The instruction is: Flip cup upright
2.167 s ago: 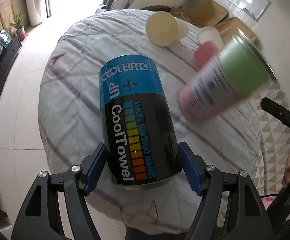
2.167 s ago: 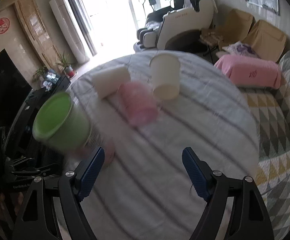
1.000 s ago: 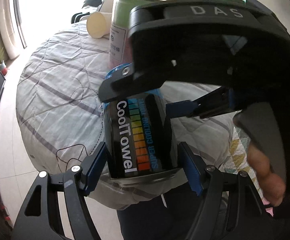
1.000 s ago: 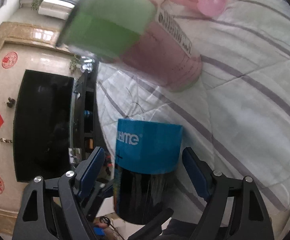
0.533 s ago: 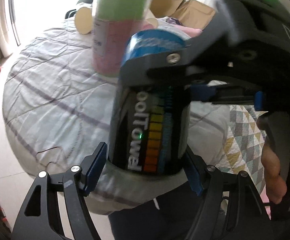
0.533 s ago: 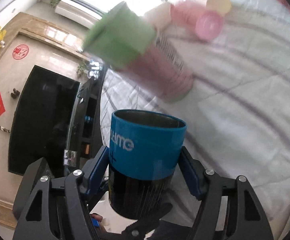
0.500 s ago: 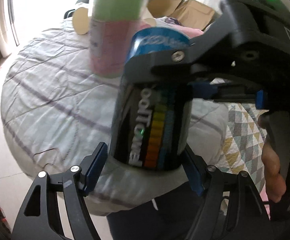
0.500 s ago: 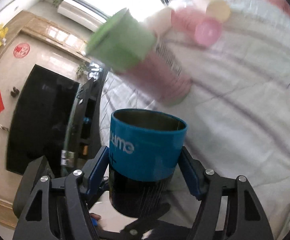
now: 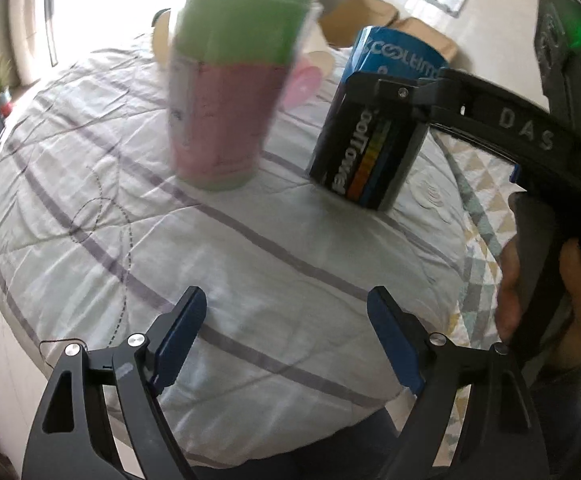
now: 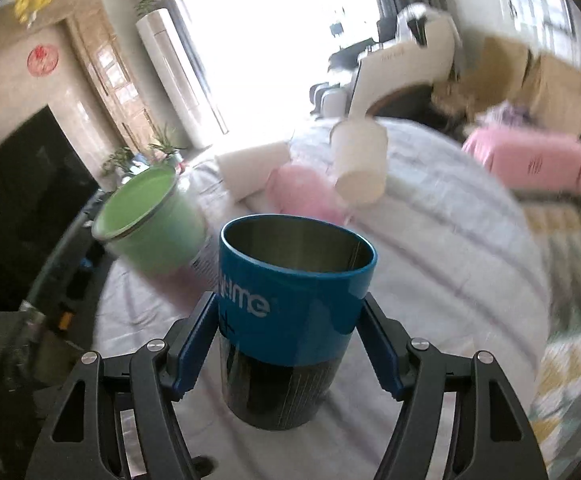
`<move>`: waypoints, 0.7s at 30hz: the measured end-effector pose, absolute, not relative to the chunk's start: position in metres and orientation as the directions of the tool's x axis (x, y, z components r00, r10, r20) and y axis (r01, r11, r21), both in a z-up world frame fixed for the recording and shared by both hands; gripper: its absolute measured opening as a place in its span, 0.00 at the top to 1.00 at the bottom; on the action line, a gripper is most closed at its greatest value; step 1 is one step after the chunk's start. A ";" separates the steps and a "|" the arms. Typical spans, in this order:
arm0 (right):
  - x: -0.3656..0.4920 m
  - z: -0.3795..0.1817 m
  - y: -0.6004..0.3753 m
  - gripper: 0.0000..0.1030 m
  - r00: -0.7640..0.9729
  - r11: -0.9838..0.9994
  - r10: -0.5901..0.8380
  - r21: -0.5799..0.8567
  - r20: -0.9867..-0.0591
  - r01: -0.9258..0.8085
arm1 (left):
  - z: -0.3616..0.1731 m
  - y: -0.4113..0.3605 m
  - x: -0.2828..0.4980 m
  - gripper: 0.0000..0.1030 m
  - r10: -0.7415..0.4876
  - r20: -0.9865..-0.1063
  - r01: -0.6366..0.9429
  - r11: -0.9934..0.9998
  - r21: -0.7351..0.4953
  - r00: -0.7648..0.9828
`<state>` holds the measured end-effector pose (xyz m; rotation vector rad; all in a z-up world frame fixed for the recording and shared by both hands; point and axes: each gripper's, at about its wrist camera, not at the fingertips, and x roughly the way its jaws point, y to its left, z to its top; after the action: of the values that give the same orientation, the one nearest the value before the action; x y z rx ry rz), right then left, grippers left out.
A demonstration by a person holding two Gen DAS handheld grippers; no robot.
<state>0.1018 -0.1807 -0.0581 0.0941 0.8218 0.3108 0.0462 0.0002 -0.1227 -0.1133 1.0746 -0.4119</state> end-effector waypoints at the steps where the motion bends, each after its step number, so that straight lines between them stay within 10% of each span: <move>1: 0.104 -0.059 -0.179 0.32 0.656 0.954 0.294 0.170 -0.695 -0.248 | -0.124 0.002 0.049 0.18 -0.377 -0.832 0.254 0.921 -0.294 0.407; 21: 0.063 -0.062 -0.158 0.22 0.723 0.957 0.238 0.028 -0.648 -0.290 | -0.135 -0.004 0.053 0.14 -0.286 -0.826 0.174 0.958 -0.229 0.486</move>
<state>0.0632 -0.1580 -0.0623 -0.0771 0.7047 0.2921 0.0528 -0.0036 -0.1347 -0.1200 1.0260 -0.2804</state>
